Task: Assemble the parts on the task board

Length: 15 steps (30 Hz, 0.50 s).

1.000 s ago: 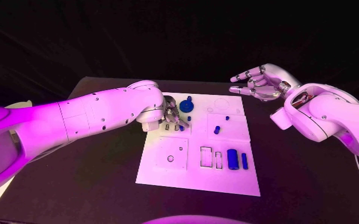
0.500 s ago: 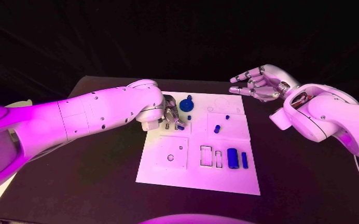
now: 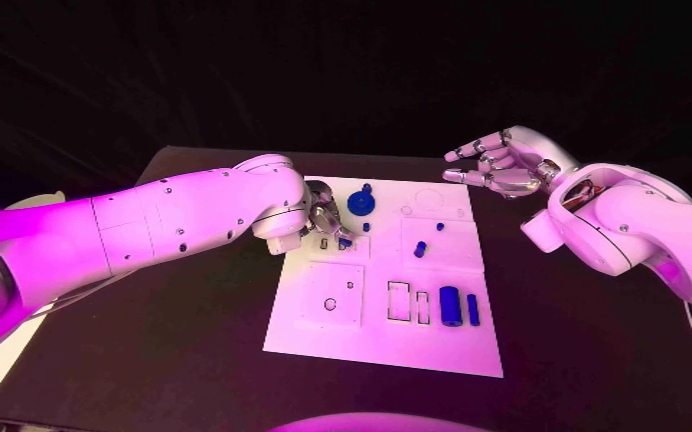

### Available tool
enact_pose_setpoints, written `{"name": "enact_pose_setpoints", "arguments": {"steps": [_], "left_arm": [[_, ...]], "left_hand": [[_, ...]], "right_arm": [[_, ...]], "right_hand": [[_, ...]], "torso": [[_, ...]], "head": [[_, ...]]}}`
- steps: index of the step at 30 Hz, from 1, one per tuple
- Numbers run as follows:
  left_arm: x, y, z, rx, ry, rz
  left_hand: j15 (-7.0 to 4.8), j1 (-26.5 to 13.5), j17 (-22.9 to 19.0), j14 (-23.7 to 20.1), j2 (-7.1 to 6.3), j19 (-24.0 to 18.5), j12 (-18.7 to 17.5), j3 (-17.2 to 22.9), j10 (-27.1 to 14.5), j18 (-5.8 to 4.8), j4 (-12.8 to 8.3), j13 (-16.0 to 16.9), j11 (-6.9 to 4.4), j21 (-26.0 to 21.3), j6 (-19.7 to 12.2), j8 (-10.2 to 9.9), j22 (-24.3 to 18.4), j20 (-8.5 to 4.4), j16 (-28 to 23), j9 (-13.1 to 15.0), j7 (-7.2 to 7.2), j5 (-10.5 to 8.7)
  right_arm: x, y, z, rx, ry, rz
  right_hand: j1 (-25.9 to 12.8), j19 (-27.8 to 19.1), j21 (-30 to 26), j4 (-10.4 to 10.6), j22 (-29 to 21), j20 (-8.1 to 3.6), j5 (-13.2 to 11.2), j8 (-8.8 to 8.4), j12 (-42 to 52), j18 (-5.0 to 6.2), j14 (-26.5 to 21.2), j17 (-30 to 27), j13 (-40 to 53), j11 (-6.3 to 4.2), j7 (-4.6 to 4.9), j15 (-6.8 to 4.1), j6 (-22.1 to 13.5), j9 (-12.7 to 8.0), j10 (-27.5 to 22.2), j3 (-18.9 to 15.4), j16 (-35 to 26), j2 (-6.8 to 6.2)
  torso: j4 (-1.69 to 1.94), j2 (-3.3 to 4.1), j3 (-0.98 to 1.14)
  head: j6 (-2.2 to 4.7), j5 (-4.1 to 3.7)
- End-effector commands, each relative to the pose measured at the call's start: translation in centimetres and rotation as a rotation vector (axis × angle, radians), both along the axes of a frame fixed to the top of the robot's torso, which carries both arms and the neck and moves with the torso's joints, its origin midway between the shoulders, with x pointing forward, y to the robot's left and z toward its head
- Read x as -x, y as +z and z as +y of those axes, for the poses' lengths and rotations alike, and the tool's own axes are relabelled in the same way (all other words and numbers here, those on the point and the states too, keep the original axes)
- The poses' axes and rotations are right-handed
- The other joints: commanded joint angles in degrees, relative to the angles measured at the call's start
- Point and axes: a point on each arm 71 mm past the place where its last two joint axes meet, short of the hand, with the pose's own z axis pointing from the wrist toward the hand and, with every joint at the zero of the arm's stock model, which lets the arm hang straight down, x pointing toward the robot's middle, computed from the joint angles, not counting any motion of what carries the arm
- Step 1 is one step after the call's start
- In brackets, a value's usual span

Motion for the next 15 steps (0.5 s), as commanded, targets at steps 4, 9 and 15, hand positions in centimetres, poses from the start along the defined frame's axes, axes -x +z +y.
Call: {"name": "enact_pose_setpoints", "arguments": {"steps": [4,9,15], "left_arm": [[-0.05,0.45,-0.07,-0.006,0.01,-0.072],[0.1,0.52,-0.13,-0.042,0.004,-0.093],[0.13,0.46,-0.47,-0.082,-0.005,-0.118]], "left_hand": [[0.12,-0.8,15.1,6.0,-0.02,1.7,0.3,9.9,0.5,-1.07,-9.7,0.2,0.13,0.5,0.4,0.3,6.4,0.12,0.2,0.2,-0.52,0.34],[0.11,-0.9,15.1,6.0,-0.08,1.7,0.3,10.1,0.5,-1.09,-9.9,0.2,0.12,0.5,0.5,0.3,6.5,0.11,0.2,0.2,-0.52,0.34],[0.1,-1.1,15.1,6.0,-0.13,1.8,0.2,10.5,0.5,-1.12,-10.2,0.1,0.12,0.6,0.5,0.3,6.6,0.1,0.2,0.3,-0.51,0.33]], "right_arm": [[0.06,-0.16,0.12,0.009,0.015,0.006],[0.07,-0.26,0.11,0.009,0.016,0.012],[0.06,-0.32,0.13,0.008,0.016,0.012]], "right_hand": [[0.0,1.1,-0.3,0.1,5.4,0.02,0.1,0.14,-0.2,0.08,4.4,8.3,0.0,-0.33,0.1,-0.05,0.3,0.1,-0.2,-0.4,-0.3,0.44],[0.0,1.0,-0.3,0.1,5.3,0.01,0.2,0.14,-0.3,0.11,4.4,8.3,-0.1,-0.34,0.1,-0.05,0.3,0.1,-0.2,-0.5,-0.3,0.46],[0.0,1.0,-0.4,0.1,5.2,0.01,0.3,0.13,-0.3,0.12,4.4,8.3,-0.1,-0.34,0.1,-0.06,0.3,0.1,-0.2,-0.5,-0.3,0.48]], "torso": [[-0.06,0.04,-0.03],[-0.09,0.05,-0.11],[-0.16,0.06,-0.12]], "head": [[-0.14,0.32],[-0.19,0.49],[-0.23,0.79]]}}
